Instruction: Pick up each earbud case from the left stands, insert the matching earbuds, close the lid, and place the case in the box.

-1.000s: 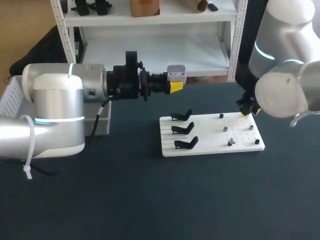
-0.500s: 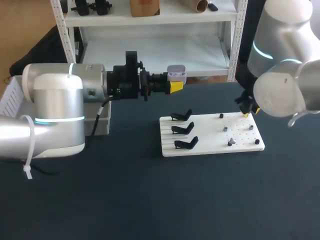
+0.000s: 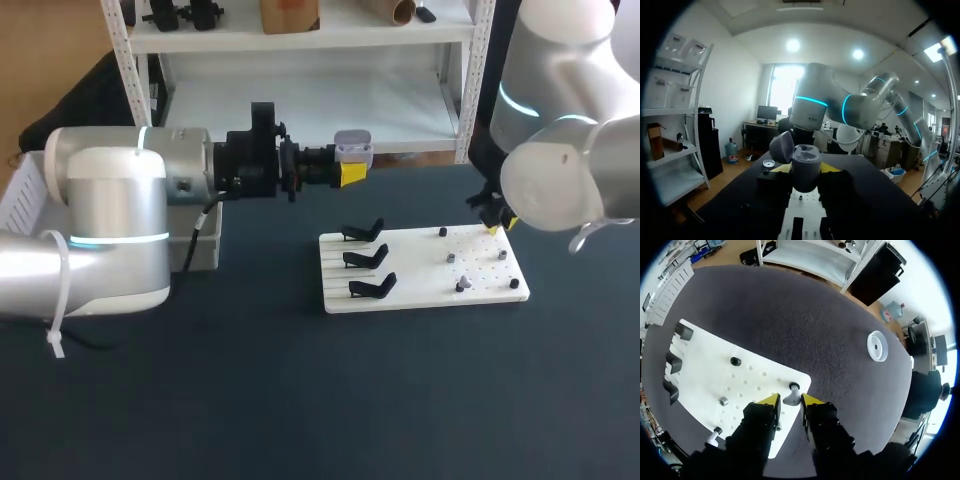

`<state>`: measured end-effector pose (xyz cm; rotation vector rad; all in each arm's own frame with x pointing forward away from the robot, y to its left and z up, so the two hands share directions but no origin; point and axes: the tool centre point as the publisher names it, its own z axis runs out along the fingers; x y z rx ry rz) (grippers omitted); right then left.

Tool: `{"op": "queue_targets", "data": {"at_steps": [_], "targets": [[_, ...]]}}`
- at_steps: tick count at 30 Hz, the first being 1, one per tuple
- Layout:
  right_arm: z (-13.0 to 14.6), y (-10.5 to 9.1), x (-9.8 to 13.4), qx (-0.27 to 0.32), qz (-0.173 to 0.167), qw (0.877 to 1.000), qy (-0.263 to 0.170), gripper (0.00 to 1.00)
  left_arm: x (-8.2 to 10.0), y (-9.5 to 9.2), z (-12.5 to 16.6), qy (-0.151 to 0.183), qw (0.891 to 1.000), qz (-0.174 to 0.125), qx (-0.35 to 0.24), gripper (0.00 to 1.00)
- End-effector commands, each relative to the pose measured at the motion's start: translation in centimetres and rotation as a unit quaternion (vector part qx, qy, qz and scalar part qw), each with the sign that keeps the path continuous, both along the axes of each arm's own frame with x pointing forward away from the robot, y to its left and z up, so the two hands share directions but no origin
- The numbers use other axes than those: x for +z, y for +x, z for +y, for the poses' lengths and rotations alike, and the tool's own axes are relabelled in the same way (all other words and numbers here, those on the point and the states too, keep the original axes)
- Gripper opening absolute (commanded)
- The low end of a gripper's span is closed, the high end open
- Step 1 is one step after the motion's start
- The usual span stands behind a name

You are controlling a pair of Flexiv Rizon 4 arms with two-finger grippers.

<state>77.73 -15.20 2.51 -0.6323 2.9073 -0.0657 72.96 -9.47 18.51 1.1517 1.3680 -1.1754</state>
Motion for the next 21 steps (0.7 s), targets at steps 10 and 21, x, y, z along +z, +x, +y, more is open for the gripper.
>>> {"op": "queue_targets", "data": {"at_steps": [10,21], "targets": [[-0.22,-0.49,-0.27,-0.019,0.002,1.0,0.001,0.3,-0.04,-0.21,-0.01,-0.001,1.0,-0.001,0.003,0.0],[0.05,-0.04,-0.22,-0.023,0.0,1.0,0.001,0.24,-0.04,-0.21,-0.01,-0.001,1.0,-0.001,0.003,0.0]]}}
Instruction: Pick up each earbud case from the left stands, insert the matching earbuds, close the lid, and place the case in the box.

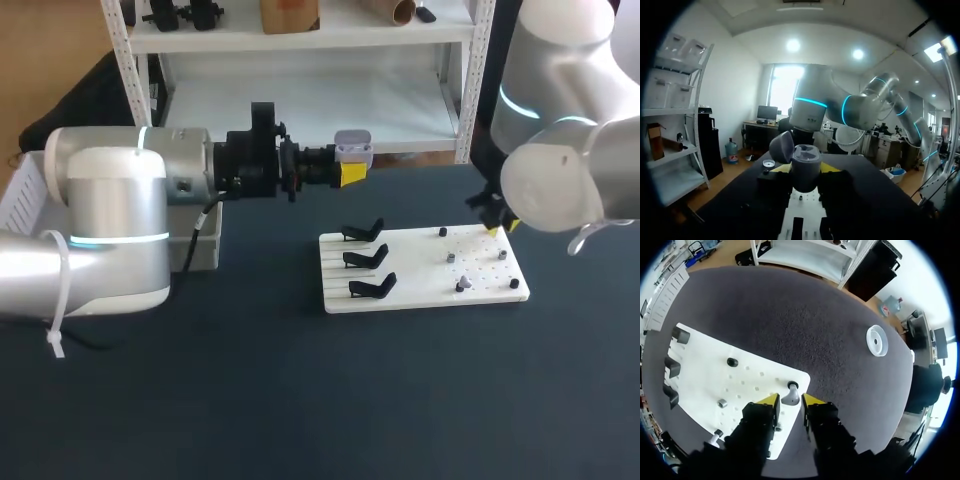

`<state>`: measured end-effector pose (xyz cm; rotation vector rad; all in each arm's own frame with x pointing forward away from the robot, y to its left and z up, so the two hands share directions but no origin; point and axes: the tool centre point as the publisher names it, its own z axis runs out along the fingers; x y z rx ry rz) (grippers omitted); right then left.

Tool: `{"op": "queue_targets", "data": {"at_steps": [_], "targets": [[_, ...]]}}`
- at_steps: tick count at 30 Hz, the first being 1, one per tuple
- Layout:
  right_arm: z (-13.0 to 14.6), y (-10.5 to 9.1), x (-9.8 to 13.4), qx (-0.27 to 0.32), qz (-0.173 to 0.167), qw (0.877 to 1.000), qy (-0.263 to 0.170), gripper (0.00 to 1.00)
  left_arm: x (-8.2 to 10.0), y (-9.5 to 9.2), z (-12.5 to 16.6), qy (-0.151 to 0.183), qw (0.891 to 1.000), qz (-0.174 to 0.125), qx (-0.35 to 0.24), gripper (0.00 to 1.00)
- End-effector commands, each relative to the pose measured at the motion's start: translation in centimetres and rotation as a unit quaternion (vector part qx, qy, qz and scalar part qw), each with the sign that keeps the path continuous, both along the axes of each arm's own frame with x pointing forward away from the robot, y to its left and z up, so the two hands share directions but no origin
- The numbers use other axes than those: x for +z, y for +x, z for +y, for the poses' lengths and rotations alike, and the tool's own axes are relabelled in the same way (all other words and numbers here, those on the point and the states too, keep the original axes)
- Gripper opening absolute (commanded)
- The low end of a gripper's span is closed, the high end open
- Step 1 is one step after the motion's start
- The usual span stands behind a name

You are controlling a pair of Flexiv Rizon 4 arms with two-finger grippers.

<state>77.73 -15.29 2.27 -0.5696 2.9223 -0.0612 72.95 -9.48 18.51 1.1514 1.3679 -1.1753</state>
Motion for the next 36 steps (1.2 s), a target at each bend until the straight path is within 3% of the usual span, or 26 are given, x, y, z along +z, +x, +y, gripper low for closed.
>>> {"op": "queue_targets", "data": {"at_steps": [1,2,9,14,24,30,36], "targets": [[0.2,0.0,0.0,-0.001,-0.002,1.0,-0.003,0.23,0.0,-0.2,0.0,-0.001,1.0,-0.001,0.003,0.0],[0.2,0.0,0.0,-0.002,-0.001,1.0,-0.003,0.0,0.0,-0.2,0.0,-0.001,1.0,-0.001,0.003,0.0],[0.1,-0.5,1.0,-0.009,-0.006,1.0,-0.009,0.0,0.0,-0.2,0.0,-0.001,1.0,-0.001,0.003,0.0],[0.2,-1.3,4.3,-0.016,-0.009,1.0,-0.016,0.0,0.0,-0.2,0.0,-0.001,1.0,-0.001,0.003,0.0],[4.3,-7.5,14.4,-0.01,-0.017,1.0,0.022,0.0,0.0,-0.2,0.0,-0.001,1.0,-0.001,0.003,0.0],[7.6,-10.7,18.1,0.021,-0.017,1.0,0.003,0.0,0.0,-0.2,0.0,-0.001,1.0,-0.001,0.003,0.0],[11.4,-13.6,21.4,0.057,-0.029,0.998,0.026,0.0,0.0,-0.2,0.0,-0.001,1.0,-0.001,0.003,0.0]]}}
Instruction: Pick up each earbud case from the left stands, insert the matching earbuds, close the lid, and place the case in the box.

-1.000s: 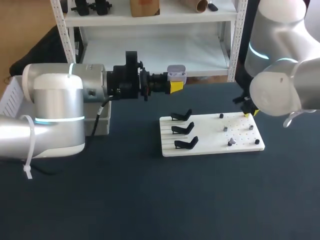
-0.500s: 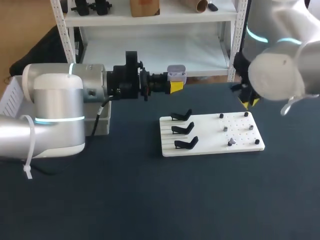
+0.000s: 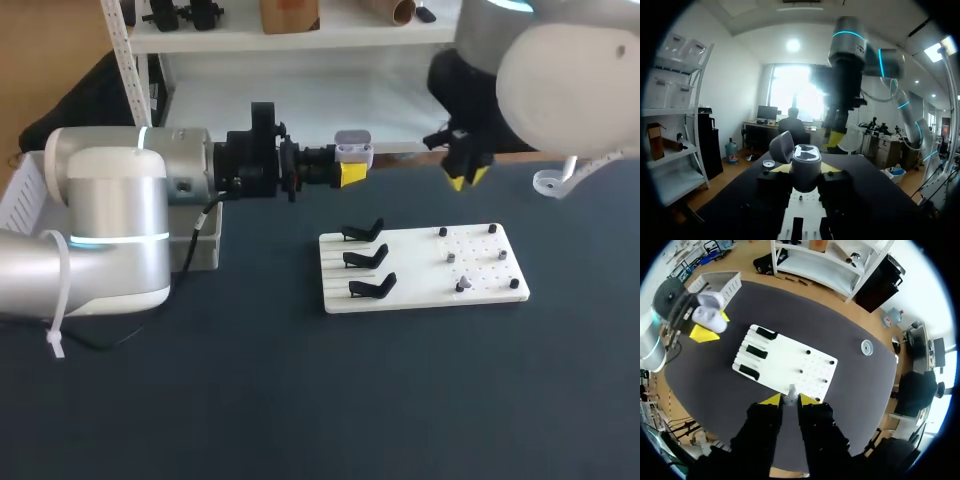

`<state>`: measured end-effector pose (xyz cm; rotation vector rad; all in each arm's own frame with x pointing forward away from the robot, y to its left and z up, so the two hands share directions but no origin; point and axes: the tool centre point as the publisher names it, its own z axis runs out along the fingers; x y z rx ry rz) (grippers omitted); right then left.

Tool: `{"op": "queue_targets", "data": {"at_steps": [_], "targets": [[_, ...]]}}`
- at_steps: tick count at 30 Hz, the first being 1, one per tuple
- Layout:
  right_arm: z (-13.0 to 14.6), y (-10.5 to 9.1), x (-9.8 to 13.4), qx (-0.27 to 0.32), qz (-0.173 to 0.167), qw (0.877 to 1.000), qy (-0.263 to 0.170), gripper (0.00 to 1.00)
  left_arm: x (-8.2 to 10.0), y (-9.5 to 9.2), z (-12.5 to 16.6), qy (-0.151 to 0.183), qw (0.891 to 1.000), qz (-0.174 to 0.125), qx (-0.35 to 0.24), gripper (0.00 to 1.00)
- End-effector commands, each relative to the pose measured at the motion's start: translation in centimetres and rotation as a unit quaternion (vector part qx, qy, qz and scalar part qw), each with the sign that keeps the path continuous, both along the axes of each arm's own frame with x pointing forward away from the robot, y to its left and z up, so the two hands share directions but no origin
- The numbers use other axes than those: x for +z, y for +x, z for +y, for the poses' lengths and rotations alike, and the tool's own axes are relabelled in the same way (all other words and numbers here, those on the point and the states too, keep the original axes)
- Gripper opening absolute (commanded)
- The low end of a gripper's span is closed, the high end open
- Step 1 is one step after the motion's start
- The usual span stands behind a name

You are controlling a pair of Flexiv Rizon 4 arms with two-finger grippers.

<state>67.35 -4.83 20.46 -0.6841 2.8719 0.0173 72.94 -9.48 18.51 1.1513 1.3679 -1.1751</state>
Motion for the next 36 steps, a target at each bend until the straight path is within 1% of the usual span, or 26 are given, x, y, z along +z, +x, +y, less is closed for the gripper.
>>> {"op": "queue_targets", "data": {"at_steps": [1,2,3,15,16,17,18,19,21,22,24,25,26,27,28,29,30,31,32,34,36], "targets": [[1.6,-3.7,3.6,0.025,-0.024,0.999,0.004,0.0,0.0,-0.2,0.0,-0.001,1.0,-0.001,0.003,0.0],[2.3,-4.1,4.0,0.035,-0.024,0.999,0.004,0.0,0.0,-0.2,0.0,-0.001,1.0,-0.001,0.003,0.0],[2.9,-4.4,4.3,0.041,-0.033,0.999,-0.001,0.0,0.0,-0.2,0.0,-0.001,1.0,-0.001,0.003,0.0],[2.9,-4.4,4.3,0.041,-0.033,0.999,-0.001,0.0,0.0,-0.2,0.0,-0.001,1.0,-0.001,0.003,0.0],[3.7,-4.0,4.6,-0.004,-0.022,1.0,-0.004,0.0,0.0,-0.2,0.0,-0.001,1.0,-0.001,0.003,0.0],[4.3,-3.6,5.0,-0.051,-0.024,0.998,-0.013,0.0,0.0,-0.2,0.0,-0.001,1.0,-0.001,0.003,0.0],[4.9,-3.3,5.5,-0.087,-0.029,0.996,-0.008,0.0,0.0,-0.2,0.0,-0.001,1.0,-0.001,0.003,0.0],[5.6,-3.1,6.2,-0.119,-0.04,0.992,0.002,0.0,0.0,-0.2,0.0,-0.001,1.0,-0.001,0.003,0.0],[6.6,-2.7,7.1,-0.169,-0.045,0.984,0.036,0.0,0.0,-0.2,0.0,-0.001,1.0,-0.001,0.003,0.0],[7.2,-2.6,7.4,-0.193,-0.043,0.979,0.043,0.0,0.0,-0.2,0.0,-0.001,1.0,-0.001,0.003,0.0],[8.3,-2.4,7.9,-0.228,-0.053,0.971,0.039,0.0,0.0,-0.2,0.0,-0.001,1.0,-0.001,0.003,0.0],[8.7,-2.3,7.9,-0.245,-0.046,0.968,0.029,0.0,0.0,-0.2,0.0,-0.001,1.0,-0.001,0.003,0.0],[9.1,-2.2,8.0,-0.258,-0.047,0.964,0.038,0.0,0.0,-0.2,0.0,-0.001,1.0,-0.001,0.003,0.0],[9.4,-2.1,7.9,-0.274,-0.037,0.96,0.037,0.0,0.0,-0.2,0.0,-0.001,1.0,-0.001,0.003,0.0],[9.8,-2.0,7.7,-0.274,-0.034,0.96,0.048,0.0,0.0,-0.2,0.0,-0.001,1.0,-0.001,0.003,0.0],[10.1,-1.9,7.5,-0.298,-0.027,0.953,0.047,0.0,0.0,-0.2,0.0,-0.001,1.0,-0.001,0.003,0.0],[10.3,-1.8,7.3,-0.299,-0.025,0.953,0.047,0.0,0.0,-0.2,0.0,-0.001,1.0,-0.001,0.003,0.0],[10.5,-1.7,7.2,-0.324,-0.019,0.945,0.041,0.0,0.0,-0.2,0.0,-0.001,1.0,-0.001,0.003,0.0],[10.6,-1.6,7.2,-0.331,-0.019,0.942,0.044,0.0,0.0,-0.2,0.0,-0.001,1.0,-0.001,0.003,0.0],[10.8,-1.5,7.2,-0.376,-0.01,0.925,0.046,0.0,0.0,-0.2,0.0,-0.001,1.0,-0.001,0.003,0.0],[10.7,-1.1,7.3,-0.406,0.009,0.911,0.065,0.0,0.0,-0.2,0.0,-0.001,1.0,-0.001,0.003,0.0]]}}
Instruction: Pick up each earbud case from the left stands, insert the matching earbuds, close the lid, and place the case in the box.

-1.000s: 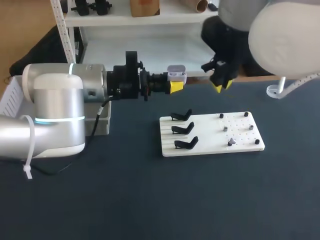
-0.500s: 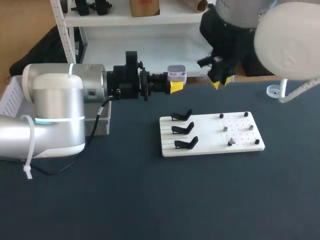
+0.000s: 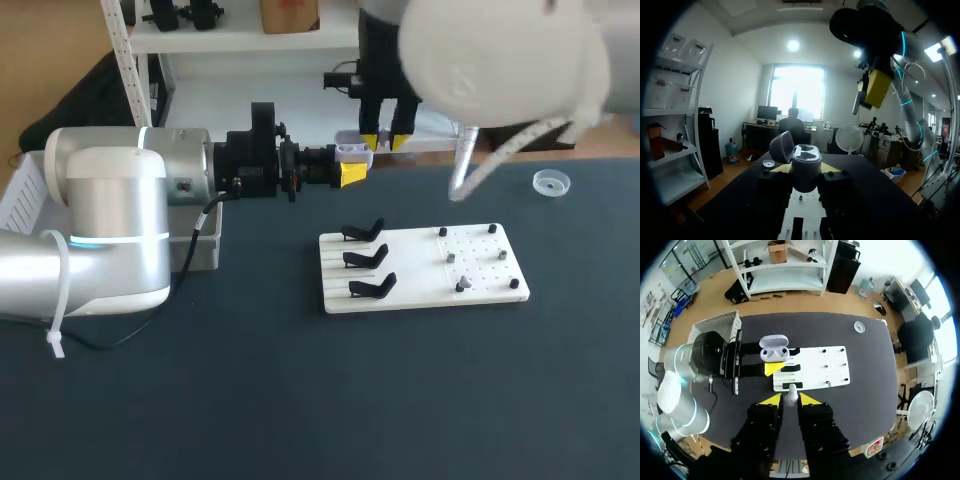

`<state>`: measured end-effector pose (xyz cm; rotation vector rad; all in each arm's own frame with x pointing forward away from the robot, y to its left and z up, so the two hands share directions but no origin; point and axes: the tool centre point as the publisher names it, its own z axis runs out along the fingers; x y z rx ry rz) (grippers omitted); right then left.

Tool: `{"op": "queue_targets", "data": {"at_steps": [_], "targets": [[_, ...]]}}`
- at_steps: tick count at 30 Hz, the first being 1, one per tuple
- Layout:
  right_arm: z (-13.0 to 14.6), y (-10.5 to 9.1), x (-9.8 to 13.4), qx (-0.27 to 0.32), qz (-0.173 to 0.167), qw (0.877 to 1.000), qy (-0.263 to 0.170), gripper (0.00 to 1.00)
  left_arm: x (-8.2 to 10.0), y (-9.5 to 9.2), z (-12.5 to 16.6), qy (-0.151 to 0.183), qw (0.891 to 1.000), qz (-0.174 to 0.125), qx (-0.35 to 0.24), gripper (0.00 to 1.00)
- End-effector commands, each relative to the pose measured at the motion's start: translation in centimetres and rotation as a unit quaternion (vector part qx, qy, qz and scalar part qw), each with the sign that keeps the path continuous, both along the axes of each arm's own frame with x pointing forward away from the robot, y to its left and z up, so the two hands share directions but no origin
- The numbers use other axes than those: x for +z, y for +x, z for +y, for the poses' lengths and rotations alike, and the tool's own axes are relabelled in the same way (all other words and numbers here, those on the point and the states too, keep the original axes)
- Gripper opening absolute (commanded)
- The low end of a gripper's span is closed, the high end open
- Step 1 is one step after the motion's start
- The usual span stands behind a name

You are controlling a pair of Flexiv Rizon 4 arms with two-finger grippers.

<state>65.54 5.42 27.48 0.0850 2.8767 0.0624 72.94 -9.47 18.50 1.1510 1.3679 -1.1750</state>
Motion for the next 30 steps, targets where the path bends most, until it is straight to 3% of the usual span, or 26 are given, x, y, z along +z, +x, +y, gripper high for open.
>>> {"op": "queue_targets", "data": {"at_steps": [1,15,17,20,27,30], "targets": [[0.5,0.8,0.4,-0.155,0.02,0.987,0.047,0.0,0.0,-0.2,0.0,-0.001,1.0,-0.001,0.003,0.0],[0.5,0.8,0.4,-0.155,0.02,0.987,0.047,0.0,0.0,-0.2,0.0,-0.001,1.0,-0.001,0.003,0.0],[1.2,0.6,0.2,-0.195,0.052,0.977,0.072,0.0,0.0,-0.2,0.0,-0.001,1.0,-0.001,0.003,0.0],[2.0,1.0,-0.1,-0.235,0.078,0.966,0.077,0.0,0.0,-0.2,0.0,-0.001,1.0,-0.001,0.003,0.0],[2.8,2.4,-0.2,-0.249,0.112,0.96,0.06,0.0,0.0,-0.2,0.0,-0.001,1.0,-0.001,0.003,0.0],[3.0,3.4,-0.2,-0.251,0.109,0.96,0.055,0.0,0.0,-0.2,0.0,-0.001,1.0,-0.001,0.003,0.0]]}}
